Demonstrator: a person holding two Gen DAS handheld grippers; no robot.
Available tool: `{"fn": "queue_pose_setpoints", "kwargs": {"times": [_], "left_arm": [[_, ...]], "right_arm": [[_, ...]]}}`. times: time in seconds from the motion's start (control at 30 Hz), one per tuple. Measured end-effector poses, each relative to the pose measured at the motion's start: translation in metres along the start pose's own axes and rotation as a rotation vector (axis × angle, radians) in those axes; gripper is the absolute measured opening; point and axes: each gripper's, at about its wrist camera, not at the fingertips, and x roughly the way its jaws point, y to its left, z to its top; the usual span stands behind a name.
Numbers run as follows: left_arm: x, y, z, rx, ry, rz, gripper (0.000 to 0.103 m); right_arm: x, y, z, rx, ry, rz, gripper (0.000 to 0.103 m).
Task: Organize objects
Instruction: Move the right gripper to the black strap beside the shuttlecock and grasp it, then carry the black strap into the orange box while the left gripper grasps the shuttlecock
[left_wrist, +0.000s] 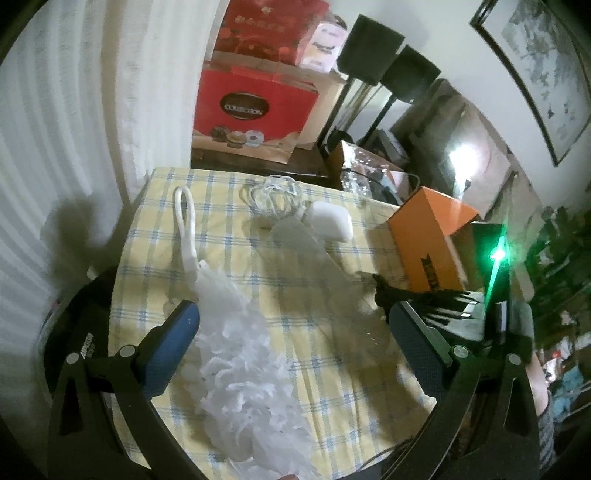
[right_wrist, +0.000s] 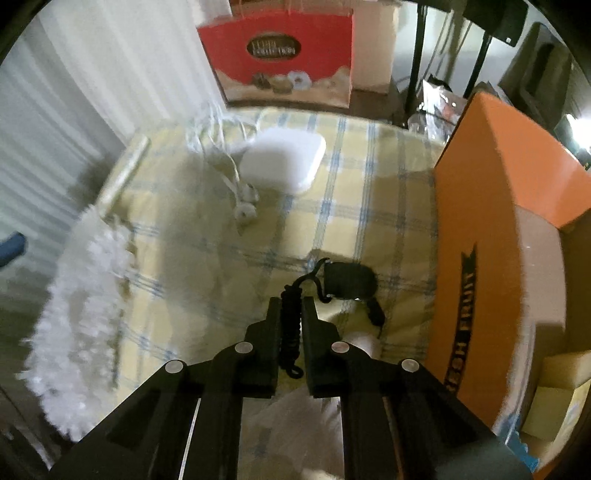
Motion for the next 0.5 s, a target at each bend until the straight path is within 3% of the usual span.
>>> {"fn": "queue_pose_setpoints", "kwargs": {"times": [0.13,0.5], "left_arm": [[-0.008,0.004,0.0,-0.003,-0.001,-0.012,0.103],[-0.021,0.014,-0.002,-0.054,0.012,-0.024,0.102]], "right_arm": [[-0.026,-0.005,-0.001,0.019,-0.041,0.076,0.009],[-0.078,-0.012,-0.014,0.048,-0.131,0.17,0.009]]}}
